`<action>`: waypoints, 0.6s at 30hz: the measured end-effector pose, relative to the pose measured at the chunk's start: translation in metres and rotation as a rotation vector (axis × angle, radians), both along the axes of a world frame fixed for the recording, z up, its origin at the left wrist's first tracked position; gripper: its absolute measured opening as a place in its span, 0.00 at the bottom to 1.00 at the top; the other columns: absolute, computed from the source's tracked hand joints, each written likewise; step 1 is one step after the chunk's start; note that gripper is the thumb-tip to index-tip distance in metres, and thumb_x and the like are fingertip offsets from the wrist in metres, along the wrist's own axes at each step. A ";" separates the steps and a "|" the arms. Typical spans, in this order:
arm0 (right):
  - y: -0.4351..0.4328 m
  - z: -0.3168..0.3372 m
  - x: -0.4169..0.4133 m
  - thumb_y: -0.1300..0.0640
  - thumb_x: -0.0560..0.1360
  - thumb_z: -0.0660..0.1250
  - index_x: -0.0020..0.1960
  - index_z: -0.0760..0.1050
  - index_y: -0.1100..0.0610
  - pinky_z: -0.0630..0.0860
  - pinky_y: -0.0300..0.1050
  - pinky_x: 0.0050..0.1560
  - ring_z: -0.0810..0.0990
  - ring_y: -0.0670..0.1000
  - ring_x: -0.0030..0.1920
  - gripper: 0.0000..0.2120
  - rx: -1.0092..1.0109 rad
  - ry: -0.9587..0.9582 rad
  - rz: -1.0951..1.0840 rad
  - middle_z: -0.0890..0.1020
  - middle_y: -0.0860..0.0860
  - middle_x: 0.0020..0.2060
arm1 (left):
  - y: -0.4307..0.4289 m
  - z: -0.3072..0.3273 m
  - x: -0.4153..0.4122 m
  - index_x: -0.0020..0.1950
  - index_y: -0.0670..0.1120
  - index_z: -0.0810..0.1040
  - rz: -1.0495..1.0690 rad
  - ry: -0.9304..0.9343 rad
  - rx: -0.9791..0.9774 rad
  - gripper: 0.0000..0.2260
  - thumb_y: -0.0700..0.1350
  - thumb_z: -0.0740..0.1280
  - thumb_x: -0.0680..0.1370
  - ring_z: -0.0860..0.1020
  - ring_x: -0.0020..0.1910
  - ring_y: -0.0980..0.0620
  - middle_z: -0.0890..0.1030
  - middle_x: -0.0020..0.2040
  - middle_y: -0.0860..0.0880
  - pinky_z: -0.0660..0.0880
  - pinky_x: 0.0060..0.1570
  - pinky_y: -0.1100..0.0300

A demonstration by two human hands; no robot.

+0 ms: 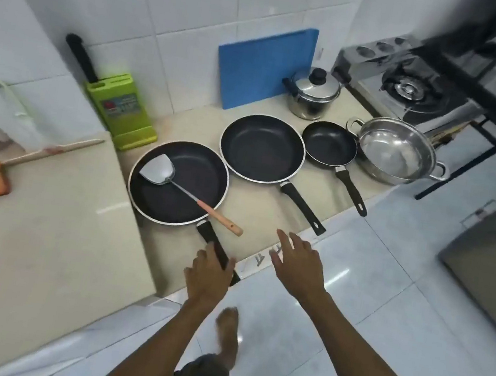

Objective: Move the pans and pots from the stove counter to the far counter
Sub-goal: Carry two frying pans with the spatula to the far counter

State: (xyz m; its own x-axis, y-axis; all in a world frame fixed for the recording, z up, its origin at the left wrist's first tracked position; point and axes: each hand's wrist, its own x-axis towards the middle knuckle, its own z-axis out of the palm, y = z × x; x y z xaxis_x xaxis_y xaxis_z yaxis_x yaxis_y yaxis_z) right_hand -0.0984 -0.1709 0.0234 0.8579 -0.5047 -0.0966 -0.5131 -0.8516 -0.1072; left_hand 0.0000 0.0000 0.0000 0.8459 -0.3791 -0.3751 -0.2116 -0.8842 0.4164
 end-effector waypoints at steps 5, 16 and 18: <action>-0.080 0.001 0.035 0.49 0.81 0.63 0.72 0.70 0.61 0.78 0.59 0.51 0.78 0.66 0.56 0.24 0.027 -0.008 -0.004 0.79 0.63 0.60 | -0.030 -0.016 0.016 0.72 0.45 0.60 0.355 0.239 -0.225 0.25 0.56 0.63 0.81 0.80 0.57 0.37 0.80 0.60 0.40 0.75 0.55 0.46; -0.174 -0.055 0.088 0.49 0.80 0.64 0.65 0.68 0.59 0.80 0.56 0.48 0.82 0.63 0.47 0.19 0.719 0.016 -0.206 0.82 0.59 0.49 | -0.065 -0.042 0.029 0.46 0.42 0.75 1.039 0.531 -0.503 0.24 0.63 0.59 0.81 0.74 0.27 0.49 0.76 0.32 0.44 0.75 0.28 0.58; -0.186 -0.063 0.100 0.46 0.80 0.64 0.63 0.70 0.56 0.84 0.56 0.41 0.84 0.56 0.36 0.17 0.995 0.011 -0.339 0.83 0.56 0.44 | -0.074 -0.042 0.026 0.38 0.44 0.75 1.134 0.446 -0.503 0.26 0.66 0.59 0.79 0.71 0.25 0.50 0.74 0.29 0.46 0.72 0.27 0.59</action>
State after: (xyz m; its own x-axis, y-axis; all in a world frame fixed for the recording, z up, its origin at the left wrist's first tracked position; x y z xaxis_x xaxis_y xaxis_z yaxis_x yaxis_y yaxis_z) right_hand 0.0013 -0.3572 -0.0393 0.6833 -0.4071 -0.6062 -0.7131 -0.1935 -0.6738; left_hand 0.0262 -0.0743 -0.0416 0.6257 0.2745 -0.7301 0.7800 -0.2080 0.5902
